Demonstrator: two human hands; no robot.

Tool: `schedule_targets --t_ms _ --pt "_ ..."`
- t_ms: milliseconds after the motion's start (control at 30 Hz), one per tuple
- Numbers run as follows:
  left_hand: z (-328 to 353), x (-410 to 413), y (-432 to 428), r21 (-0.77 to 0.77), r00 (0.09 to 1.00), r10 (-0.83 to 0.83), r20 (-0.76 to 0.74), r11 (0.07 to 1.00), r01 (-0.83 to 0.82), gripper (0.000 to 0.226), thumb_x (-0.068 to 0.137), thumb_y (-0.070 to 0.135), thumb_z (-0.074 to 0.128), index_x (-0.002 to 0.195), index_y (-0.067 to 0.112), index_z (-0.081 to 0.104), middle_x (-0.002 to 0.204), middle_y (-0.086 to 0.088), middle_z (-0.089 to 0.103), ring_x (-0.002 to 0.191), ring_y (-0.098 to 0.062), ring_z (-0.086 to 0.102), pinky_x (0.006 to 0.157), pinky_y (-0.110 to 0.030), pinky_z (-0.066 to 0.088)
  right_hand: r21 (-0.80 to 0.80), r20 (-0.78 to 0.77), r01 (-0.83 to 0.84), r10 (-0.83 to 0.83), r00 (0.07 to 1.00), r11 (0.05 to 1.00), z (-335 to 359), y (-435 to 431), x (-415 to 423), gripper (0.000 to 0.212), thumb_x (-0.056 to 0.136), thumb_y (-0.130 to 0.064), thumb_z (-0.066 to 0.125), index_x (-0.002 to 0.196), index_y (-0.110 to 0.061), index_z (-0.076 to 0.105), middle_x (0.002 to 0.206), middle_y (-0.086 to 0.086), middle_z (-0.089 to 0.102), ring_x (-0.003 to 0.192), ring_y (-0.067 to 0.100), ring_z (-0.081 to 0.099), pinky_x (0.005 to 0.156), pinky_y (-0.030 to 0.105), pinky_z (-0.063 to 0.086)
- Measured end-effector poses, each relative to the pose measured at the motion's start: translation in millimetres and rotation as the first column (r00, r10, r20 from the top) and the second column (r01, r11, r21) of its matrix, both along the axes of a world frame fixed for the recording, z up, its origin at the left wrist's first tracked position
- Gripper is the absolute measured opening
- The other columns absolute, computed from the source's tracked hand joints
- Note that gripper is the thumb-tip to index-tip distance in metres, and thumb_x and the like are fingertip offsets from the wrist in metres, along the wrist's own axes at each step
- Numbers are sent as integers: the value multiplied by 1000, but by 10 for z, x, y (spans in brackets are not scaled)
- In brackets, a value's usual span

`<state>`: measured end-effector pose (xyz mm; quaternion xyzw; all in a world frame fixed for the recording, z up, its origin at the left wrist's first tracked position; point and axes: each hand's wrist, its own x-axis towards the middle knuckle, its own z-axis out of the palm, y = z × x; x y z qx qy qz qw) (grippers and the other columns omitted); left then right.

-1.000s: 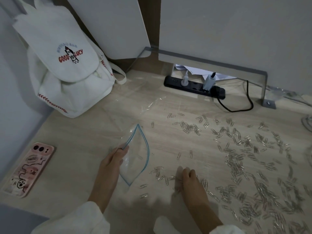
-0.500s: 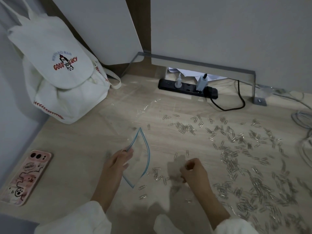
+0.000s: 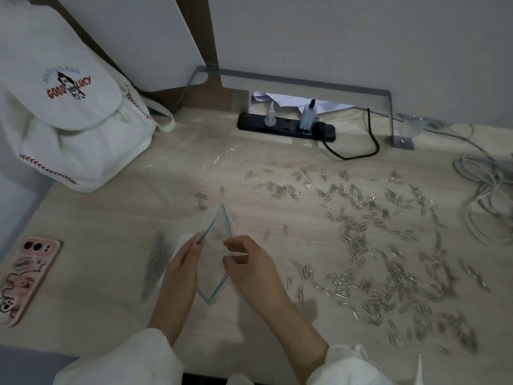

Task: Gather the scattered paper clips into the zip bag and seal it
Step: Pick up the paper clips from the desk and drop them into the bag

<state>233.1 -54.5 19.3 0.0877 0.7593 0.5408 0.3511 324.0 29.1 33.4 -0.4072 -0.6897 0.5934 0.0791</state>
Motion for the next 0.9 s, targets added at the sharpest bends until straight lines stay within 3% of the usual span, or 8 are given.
schedule_targets --t_ms 100,200,333,433,500,600,767,900 --pt "-43 102 -22 -24 1000 21 0 999 -21 27 94 27 48 119 28 60 124 9 59 119 -10 51 109 -34 33 13 28 118 -118 993 993 -114 119 343 18 86 -7 54 101 -14 60 94 -5 60 74 4 56 67 7 46" --pt "-128 159 -45 -36 1000 4 16 999 -3 29 94 29 48 122 30 58 128 11 56 123 -8 46 109 -31 30 92 181 219 -233 956 971 -345 268 800 12 83 -12 58 94 -17 56 102 5 60 84 18 59 77 29 49" --pt "-205 250 -22 -39 999 -40 -3 998 40 26 95 28 46 119 33 57 131 11 54 124 -6 45 109 -30 29 186 417 339 -387 822 922 -574 448 1531 32 85 -25 58 114 -15 50 111 7 47 99 26 51 80 30 42" --pt "-234 284 -24 -51 998 -63 -4 997 63 23 96 31 44 115 40 54 131 14 52 125 -7 43 104 -27 28 304 523 399 -502 689 865 -696 517 1923 44 80 -37 64 114 -14 48 116 11 47 105 31 46 81 37 45" --pt "-238 316 -13 -58 998 -62 -7 996 61 23 96 31 43 116 40 53 130 14 51 123 -8 43 100 -26 29 302 571 406 -505 648 862 -757 546 2031 56 72 -41 70 115 -14 47 121 12 45 110 31 43 85 40 45" --pt "-223 340 2 -63 999 -47 -6 997 47 27 96 30 43 121 35 53 128 12 50 120 -11 44 95 -26 31 247 553 462 -516 654 852 -776 569 1990 59 71 -31 73 118 -8 45 122 18 41 112 37 45 94 41 42" --pt "-228 283 -33 -75 997 -49 -55 996 45 28 96 32 44 122 37 52 133 14 50 126 -7 43 109 -31 28 224 513 332 -401 759 916 -801 598 1634 61 74 -26 71 126 -13 41 126 16 34 111 37 47 91 36 42" --pt "-125 238 -39 -44 999 16 -43 999 -17 23 95 30 48 111 44 56 129 14 54 124 -8 46 111 -35 29 243 497 252 -344 797 937 -822 542 1271 50 75 -21 66 117 -12 41 118 11 34 106 36 48 88 37 43"
